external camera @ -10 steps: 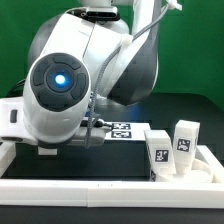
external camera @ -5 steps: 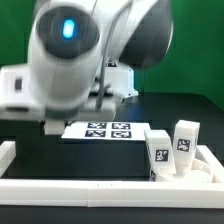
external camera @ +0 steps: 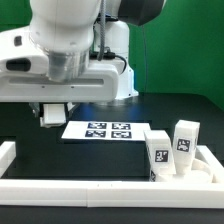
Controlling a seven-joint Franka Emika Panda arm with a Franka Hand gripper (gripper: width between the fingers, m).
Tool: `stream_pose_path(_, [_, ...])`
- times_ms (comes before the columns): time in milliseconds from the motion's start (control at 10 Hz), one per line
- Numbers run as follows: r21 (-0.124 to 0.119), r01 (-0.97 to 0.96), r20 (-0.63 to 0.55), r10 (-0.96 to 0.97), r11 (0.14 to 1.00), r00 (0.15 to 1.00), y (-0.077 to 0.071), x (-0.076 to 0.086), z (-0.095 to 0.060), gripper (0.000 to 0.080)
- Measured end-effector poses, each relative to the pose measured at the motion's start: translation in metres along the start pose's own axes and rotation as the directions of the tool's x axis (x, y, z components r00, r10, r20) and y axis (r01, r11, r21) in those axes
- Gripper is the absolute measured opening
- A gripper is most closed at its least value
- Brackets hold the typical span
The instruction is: Assemble stool
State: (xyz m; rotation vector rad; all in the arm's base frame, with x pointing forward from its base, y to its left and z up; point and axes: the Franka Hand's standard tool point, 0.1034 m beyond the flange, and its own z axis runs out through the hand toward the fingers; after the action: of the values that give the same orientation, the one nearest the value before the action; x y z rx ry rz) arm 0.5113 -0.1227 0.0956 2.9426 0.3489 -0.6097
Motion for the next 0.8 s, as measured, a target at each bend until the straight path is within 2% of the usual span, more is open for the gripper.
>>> stream_pose_path(100, [-0.001,-0.001,-0.081,0.001,1.000,0.997,-0.016,0.000,-0.020,0.0336])
stream_pose_path(200, [0.003,-0.009,-0.152,0.010,1.000,0.988,-0.033,0.004,-0.049,0.0336])
stream_pose_path(300, [-0.008,-0.010,-0.225,0.007,1.000,0.974,-0.047,0.015,-0.079,0.0336])
stream_pose_path(400, [-0.033,-0.006,-0.310,-0.005,0.999,0.951,-0.053,0.028,-0.095,0.0336])
stream_pose_path(500, [-0.048,-0.002,-0.373,-0.016,0.999,0.928,-0.056,0.034,-0.097,0.0336])
stream_pose_path(700, [-0.060,-0.010,-0.480,-0.021,0.998,0.877,-0.050,0.035,-0.097,0.0336])
stream_pose_path(800, [-0.065,-0.036,-0.539,-0.005,0.997,0.842,-0.055,0.037,-0.100,0.0336])
